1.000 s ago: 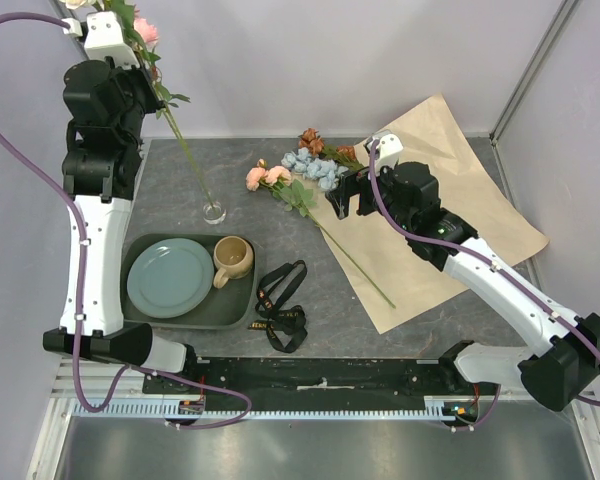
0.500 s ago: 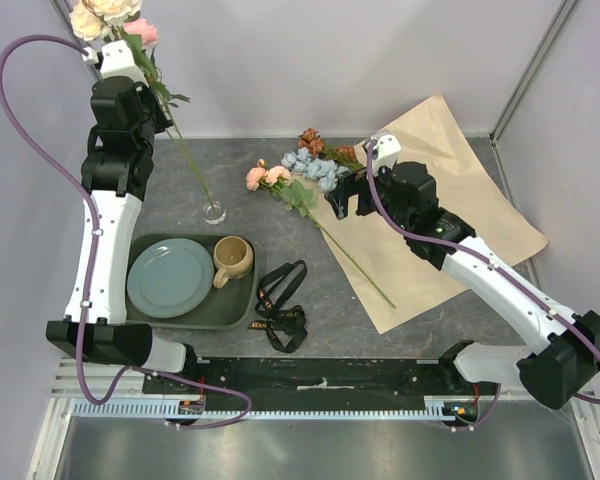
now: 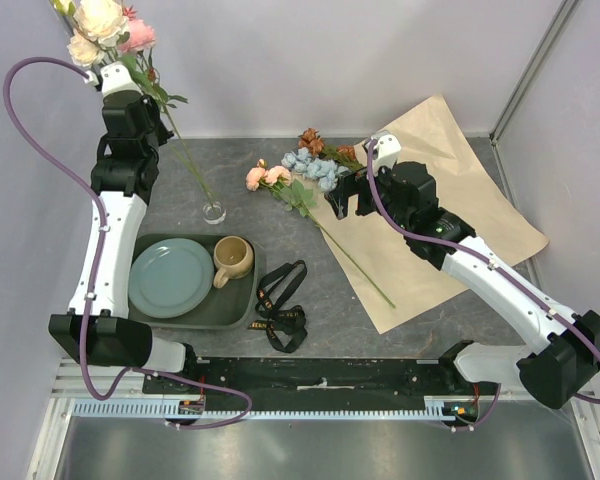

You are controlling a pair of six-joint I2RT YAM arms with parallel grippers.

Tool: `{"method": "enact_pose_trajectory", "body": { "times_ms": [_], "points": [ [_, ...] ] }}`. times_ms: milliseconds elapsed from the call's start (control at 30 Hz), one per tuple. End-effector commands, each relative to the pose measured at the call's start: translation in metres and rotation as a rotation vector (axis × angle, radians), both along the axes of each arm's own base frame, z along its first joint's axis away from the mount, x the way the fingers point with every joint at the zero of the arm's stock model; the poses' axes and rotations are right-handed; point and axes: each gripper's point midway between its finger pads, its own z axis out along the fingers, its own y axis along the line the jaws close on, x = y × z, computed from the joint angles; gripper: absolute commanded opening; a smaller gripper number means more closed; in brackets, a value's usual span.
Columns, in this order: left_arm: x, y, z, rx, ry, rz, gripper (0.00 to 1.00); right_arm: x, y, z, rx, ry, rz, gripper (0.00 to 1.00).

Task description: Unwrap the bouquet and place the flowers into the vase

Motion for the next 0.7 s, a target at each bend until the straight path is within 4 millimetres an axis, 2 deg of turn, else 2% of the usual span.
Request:
{"method": "enact_pose_trajectory", "body": {
  "times_ms": [0, 133, 167, 233, 267, 667],
  "points": [
    [-0.002, 0.003, 0.014, -0.034, -0.076, 0.024, 0.02, 0.004, 0.003, 0.003, 0.018, -0.008, -0.007, 0.98],
    [0.001, 0.002, 0.005, -0.020, -0.071, 0.009, 0.02, 0.005, 0.004, 0.000, 0.014, -0.001, -0.007, 0.98],
    [0.002, 0.002, -0.002, -0.016, -0.059, 0.007, 0.02, 0.005, 0.004, -0.001, 0.014, 0.001, -0.006, 0.98],
    [0.001, 0.001, -0.002, -0.018, -0.076, 0.005, 0.02, 0.006, 0.004, -0.002, 0.015, 0.003, -0.008, 0.98],
    [0.001, 0.002, -0.009, -0.019, -0.067, 0.007, 0.02, 0.006, 0.005, -0.003, 0.014, 0.006, -0.006, 0.98],
    [0.009, -0.006, -0.025, -0.027, -0.054, -0.035, 0.02, 0.008, 0.006, -0.008, 0.008, 0.017, -0.007, 0.98]
  ]
}}
